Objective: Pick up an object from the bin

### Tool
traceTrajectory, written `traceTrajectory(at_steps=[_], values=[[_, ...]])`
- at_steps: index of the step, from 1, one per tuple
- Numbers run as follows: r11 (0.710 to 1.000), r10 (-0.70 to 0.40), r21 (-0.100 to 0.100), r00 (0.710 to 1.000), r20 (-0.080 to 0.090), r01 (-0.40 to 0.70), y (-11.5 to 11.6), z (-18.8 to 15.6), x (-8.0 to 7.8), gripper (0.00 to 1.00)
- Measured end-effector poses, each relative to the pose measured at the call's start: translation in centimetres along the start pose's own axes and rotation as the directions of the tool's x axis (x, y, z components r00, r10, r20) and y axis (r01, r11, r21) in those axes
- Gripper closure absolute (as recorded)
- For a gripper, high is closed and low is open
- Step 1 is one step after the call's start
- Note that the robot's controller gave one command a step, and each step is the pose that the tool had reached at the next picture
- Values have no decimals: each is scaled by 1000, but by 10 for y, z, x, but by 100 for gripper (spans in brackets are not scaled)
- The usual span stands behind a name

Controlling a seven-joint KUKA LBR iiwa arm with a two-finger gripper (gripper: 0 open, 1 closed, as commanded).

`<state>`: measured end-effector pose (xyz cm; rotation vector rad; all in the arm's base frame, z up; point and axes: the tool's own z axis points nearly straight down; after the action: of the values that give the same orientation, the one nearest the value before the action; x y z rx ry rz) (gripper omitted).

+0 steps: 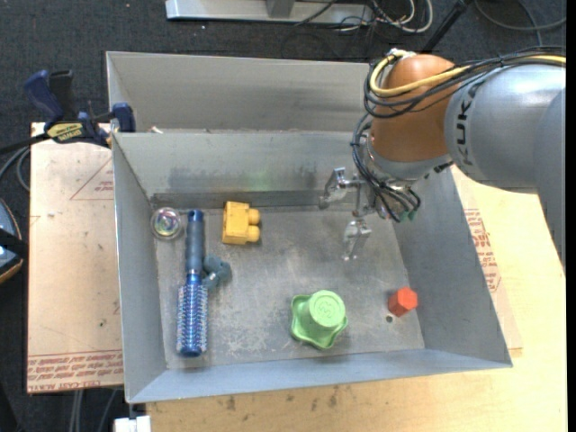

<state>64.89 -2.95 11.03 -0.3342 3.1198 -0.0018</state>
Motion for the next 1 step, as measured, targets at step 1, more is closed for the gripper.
traceTrajectory(at_steps=[1], values=[[997, -78, -4, 997, 3, 78, -8, 35, -5, 0]])
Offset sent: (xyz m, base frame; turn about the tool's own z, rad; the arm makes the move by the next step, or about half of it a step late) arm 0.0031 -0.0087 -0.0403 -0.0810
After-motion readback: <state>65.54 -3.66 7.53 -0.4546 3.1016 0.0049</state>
